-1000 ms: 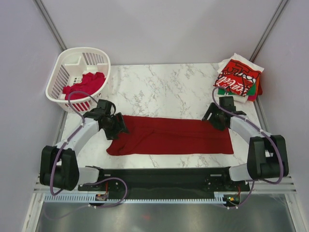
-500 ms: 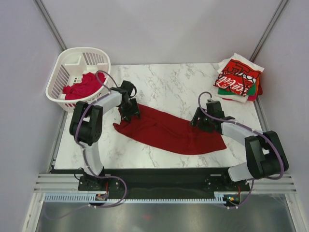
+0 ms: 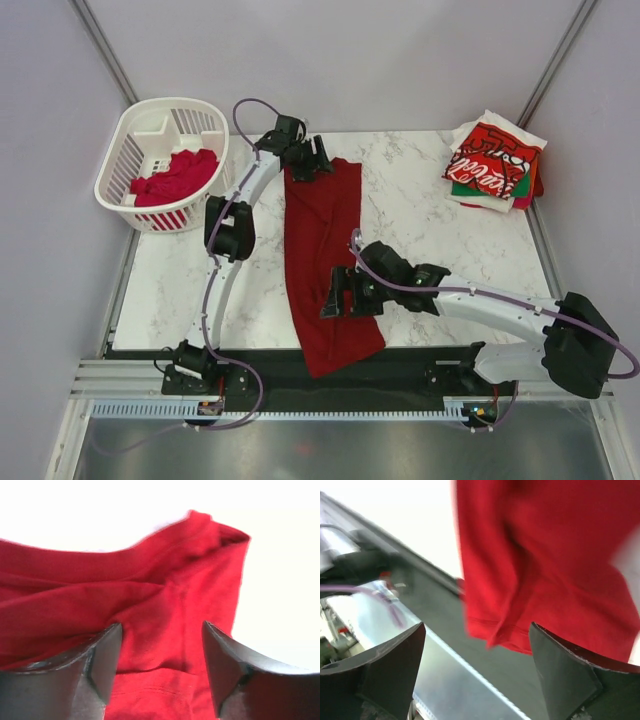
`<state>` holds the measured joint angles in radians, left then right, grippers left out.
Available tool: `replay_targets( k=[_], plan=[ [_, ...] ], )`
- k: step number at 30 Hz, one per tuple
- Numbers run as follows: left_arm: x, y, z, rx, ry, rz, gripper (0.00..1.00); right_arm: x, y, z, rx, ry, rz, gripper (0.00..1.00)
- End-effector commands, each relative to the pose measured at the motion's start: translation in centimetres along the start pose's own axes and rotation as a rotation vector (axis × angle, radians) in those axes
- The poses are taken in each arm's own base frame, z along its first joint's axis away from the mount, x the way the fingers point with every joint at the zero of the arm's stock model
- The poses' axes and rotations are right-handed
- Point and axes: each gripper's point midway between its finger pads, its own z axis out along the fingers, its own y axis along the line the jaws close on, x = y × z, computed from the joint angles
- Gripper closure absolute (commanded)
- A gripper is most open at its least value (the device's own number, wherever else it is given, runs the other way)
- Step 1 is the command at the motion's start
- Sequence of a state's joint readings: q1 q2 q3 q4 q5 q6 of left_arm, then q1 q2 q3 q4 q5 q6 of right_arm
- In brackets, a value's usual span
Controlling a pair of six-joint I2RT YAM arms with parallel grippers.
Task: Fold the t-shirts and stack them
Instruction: Fold the tshirt
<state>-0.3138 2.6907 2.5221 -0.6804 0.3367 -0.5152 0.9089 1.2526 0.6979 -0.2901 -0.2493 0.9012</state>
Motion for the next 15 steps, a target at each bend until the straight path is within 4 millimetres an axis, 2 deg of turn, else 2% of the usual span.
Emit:
replay_targets(
  k=[1,3,5,6,8,9,11,12,13,14,15],
  plan=[
    [-1.9,-7.4,-2.1,0.310,-0.053,0.132,0.18,-2.8,3.0,-2.2,0.044,-0.051,-0.101,0.05],
    [-3.0,-10.3,-4.4,0.377,-0.088,0.198,0.02,-5.3,1.3,-3.1,0.174,-0.156,-0.163,0.02],
    [-4.4,-11.9,-6.9,0.397,-0.141,0.253,0.00,-6.7,0.9,-4.0,0.243,-0.190,-0.187,0.02],
    [-5.9,-13.3,-9.5,0.397,-0.196,0.282,0.00,-7.9,1.2,-4.5,0.260,-0.226,-0.213,0.02],
    [-7.4,-14.1,-12.5,0.378,-0.262,0.310,0.00,-8.9,1.2,-4.4,0.283,-0.245,-0.228,0.02],
    [-8.4,-15.2,-15.8,0.380,-0.308,0.326,0.00,-10.1,1.6,-4.8,0.293,-0.281,-0.240,0.02],
    [-9.3,-14.7,-18.6,0.336,-0.357,0.310,0.00,-11.6,1.3,-4.5,0.333,-0.311,-0.245,0.02],
    [-8.4,-13.4,-18.9,0.294,-0.338,0.285,0.00,-12.7,1.6,-4.8,0.339,-0.336,-0.243,0.02],
    [-8.6,-14.2,-22.6,0.285,-0.386,0.290,0.00,-13.7,1.2,-4.6,0.355,-0.355,-0.253,0.02],
    [-8.4,-13.6,-23.9,0.244,-0.405,0.264,0.00,-15.1,0.5,-4.8,0.370,-0.381,-0.232,0.02],
    [-6.3,-11.1,-22.8,0.188,-0.346,0.216,0.00,-16.3,0.5,-4.9,0.360,-0.407,-0.224,0.02]
  ],
)
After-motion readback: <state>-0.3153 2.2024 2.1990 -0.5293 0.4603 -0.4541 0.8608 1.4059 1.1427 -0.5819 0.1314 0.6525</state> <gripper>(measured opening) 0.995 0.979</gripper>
